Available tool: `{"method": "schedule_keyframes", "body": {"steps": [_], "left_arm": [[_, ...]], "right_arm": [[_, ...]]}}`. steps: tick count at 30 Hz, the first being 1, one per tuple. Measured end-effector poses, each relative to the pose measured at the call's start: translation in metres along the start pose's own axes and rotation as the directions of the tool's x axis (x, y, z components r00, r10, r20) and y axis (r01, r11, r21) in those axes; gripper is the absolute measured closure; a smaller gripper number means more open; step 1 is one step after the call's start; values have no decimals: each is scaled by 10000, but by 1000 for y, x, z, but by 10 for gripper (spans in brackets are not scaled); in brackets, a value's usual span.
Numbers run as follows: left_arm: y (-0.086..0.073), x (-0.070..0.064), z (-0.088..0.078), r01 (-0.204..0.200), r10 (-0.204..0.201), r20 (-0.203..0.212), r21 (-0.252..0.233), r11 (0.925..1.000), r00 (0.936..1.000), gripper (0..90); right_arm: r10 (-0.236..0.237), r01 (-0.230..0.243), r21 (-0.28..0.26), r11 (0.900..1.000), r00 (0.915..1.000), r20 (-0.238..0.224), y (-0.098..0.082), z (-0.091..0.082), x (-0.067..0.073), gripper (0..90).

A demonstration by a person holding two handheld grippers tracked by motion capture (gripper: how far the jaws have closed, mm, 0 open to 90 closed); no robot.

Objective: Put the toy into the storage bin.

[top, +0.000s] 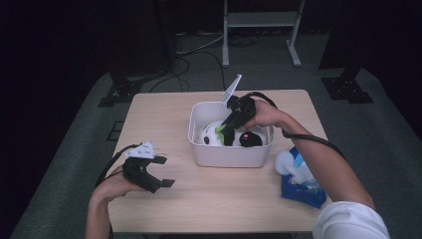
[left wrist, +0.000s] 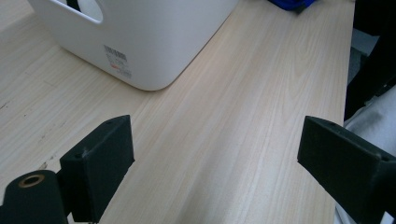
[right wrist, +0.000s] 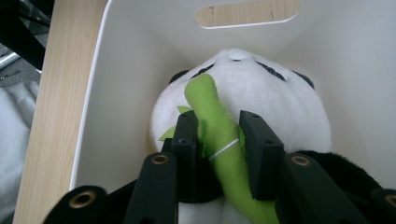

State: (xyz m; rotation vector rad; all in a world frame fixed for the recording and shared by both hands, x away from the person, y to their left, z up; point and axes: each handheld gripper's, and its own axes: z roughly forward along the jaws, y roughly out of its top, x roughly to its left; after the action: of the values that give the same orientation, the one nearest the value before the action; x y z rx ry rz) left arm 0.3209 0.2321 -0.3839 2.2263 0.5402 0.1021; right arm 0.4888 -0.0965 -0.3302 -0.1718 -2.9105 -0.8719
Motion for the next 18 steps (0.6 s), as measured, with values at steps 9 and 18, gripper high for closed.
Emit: {"method": "schedule_keyframes", "body": {"steps": [9, 18], "left_arm": [[1, 0, 1, -33, 33, 17, 62, 10000, 10000, 94], [1, 0, 2, -33, 33, 50, 64, 10000, 10000, 94]], "right_arm": [[571, -575, 176, 9982, 9982, 199, -6, -2, 0, 545], [961, -959, -96, 9953, 9950, 282, -13, -13, 2, 495]]}}
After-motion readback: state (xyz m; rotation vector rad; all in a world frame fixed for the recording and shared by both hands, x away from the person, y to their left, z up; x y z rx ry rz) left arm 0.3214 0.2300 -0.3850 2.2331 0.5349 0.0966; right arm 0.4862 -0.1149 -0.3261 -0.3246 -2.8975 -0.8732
